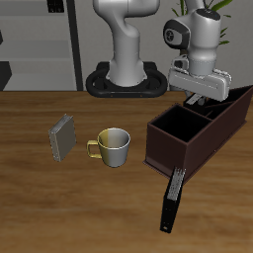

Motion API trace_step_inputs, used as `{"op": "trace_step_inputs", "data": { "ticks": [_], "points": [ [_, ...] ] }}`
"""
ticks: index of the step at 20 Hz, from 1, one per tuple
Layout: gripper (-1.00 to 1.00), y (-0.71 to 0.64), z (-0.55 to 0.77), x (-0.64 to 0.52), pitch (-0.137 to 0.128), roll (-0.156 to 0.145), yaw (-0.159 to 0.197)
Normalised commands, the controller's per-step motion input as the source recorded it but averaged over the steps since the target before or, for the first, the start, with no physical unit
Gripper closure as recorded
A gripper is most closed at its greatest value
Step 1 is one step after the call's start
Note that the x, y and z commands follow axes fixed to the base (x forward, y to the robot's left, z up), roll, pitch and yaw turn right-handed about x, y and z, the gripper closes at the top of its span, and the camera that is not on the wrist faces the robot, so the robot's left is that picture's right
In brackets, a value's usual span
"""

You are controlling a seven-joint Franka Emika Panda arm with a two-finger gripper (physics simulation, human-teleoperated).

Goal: Place the right black book into the left desk caddy's front compartment

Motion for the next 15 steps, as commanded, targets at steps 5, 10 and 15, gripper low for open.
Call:
{"op": "trace_step_inputs", "data": {
  "ticks": [5, 10, 15],
  "points": [
    [1.00, 0.03, -0.22, 0.04, 0.042, 0.005, -0.006],
    [1.00, 0.06, -0.27, -0.03, 0.053, 0.004, -0.003],
    [1.00, 0.01, -0.24, 0.06, 0.070, -0.002, 0.001]
  ]
}}
